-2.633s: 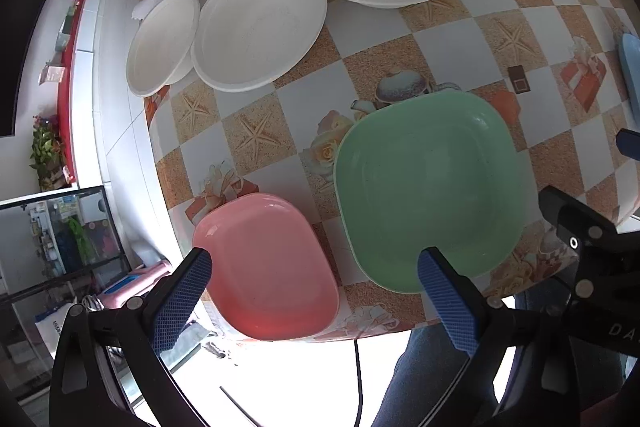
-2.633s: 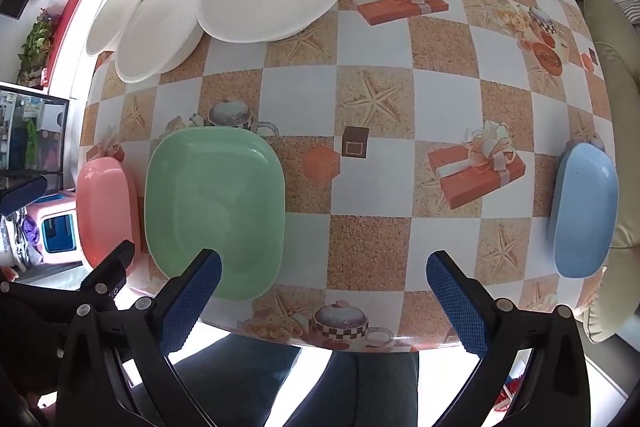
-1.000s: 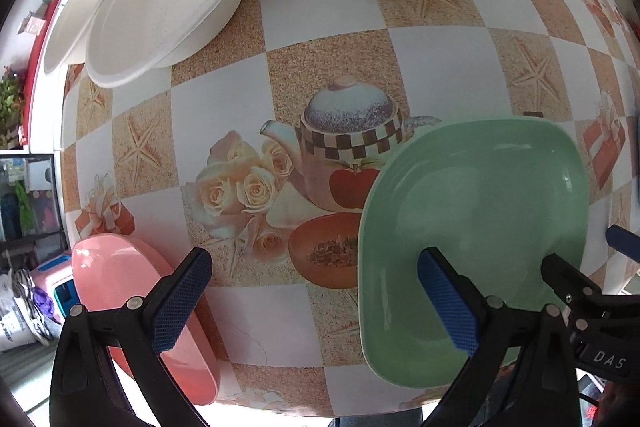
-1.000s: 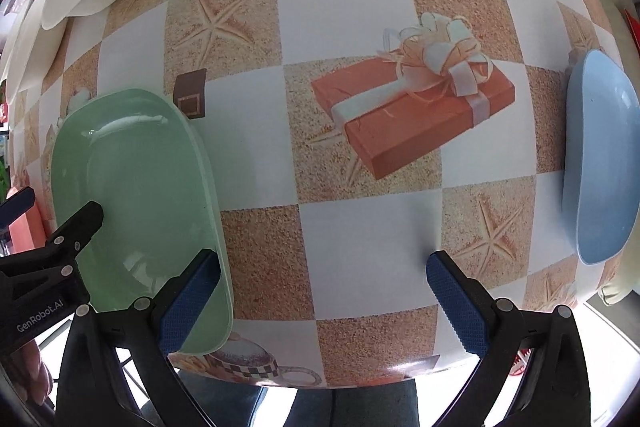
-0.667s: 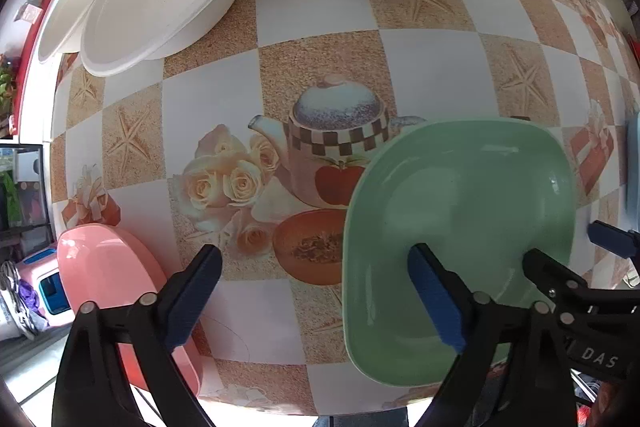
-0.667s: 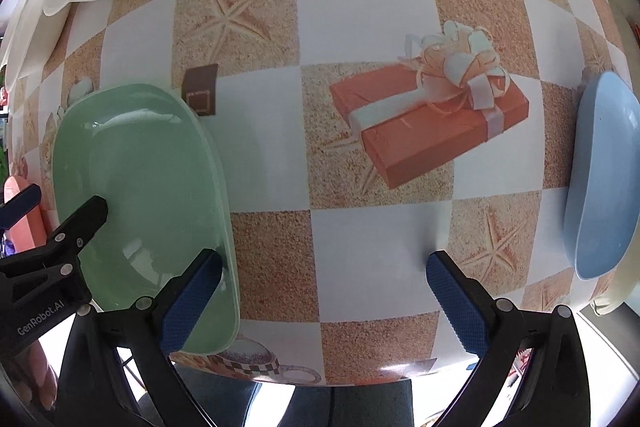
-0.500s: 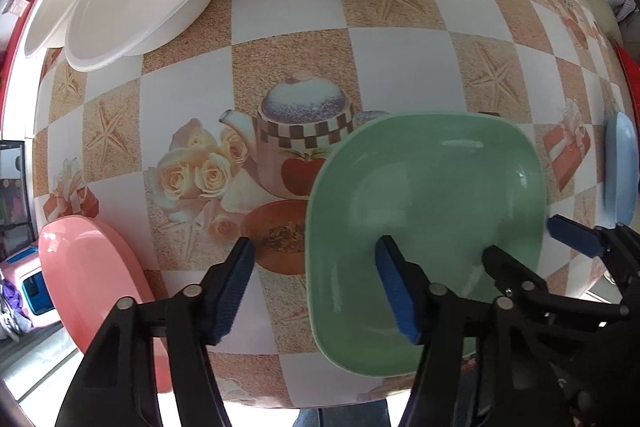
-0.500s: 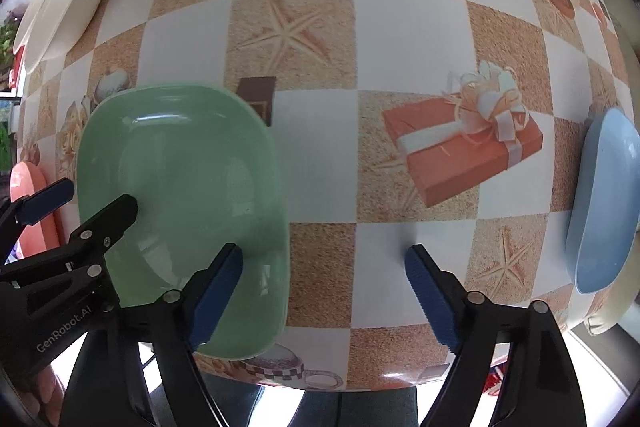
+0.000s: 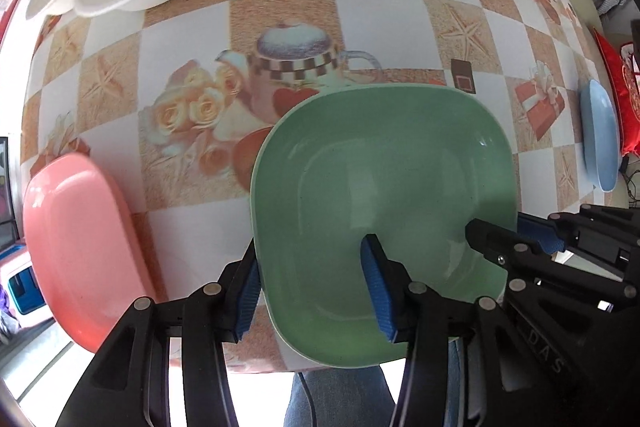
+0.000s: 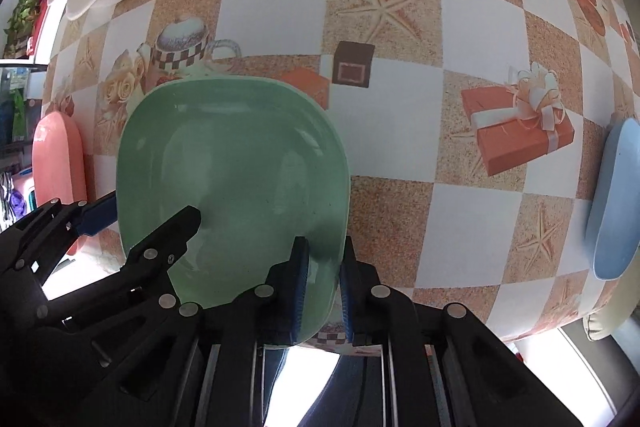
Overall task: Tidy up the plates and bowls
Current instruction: 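Close both grippers on the rim of the green plate, then lift the green plate, lower it onto the pink plate, open both grippers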
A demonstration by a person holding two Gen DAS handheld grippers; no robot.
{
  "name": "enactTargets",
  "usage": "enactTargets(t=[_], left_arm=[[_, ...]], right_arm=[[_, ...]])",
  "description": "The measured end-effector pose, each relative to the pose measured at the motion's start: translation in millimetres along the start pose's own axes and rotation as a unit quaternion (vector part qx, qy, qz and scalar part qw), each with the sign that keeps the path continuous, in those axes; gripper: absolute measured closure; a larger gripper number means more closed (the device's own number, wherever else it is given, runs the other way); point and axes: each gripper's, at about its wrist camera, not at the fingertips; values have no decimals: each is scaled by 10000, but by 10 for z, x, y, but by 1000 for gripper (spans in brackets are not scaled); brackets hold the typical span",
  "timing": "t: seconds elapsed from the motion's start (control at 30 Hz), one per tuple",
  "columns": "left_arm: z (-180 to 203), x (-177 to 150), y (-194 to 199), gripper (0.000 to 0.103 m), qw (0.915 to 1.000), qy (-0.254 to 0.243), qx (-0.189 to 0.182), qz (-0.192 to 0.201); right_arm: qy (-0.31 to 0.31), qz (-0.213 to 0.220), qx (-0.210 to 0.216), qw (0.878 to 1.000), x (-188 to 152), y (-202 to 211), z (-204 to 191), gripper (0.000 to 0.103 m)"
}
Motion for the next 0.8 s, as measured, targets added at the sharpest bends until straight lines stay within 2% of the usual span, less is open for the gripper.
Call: enactTargets(t=[0.17, 0.37, 0.67, 0.8], left_arm=[[-276, -6, 234, 51, 9994, 289, -65, 157], [-631, -59, 572, 51, 9971, 629, 48, 437], [-1240, -175, 825, 51, 9906, 1212, 196, 606], [-1484, -230, 876, 51, 9863, 1471, 297, 691]], right_arm=[[217, -35, 5, 9998, 127, 44, -365, 86], [597, -18, -33, 9982, 264, 210, -869, 86], [1200, -84, -112, 9927, 460, 135, -1636, 86], [1454, -147, -114, 9892, 511, 53, -1750, 86]])
Point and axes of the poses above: each gripper's, at about its wrist camera, not at the fingertips, and y roughly against the way its jaws point, z to its right, x to its top, and after that the axes turned 9 degrees about y, right-handed
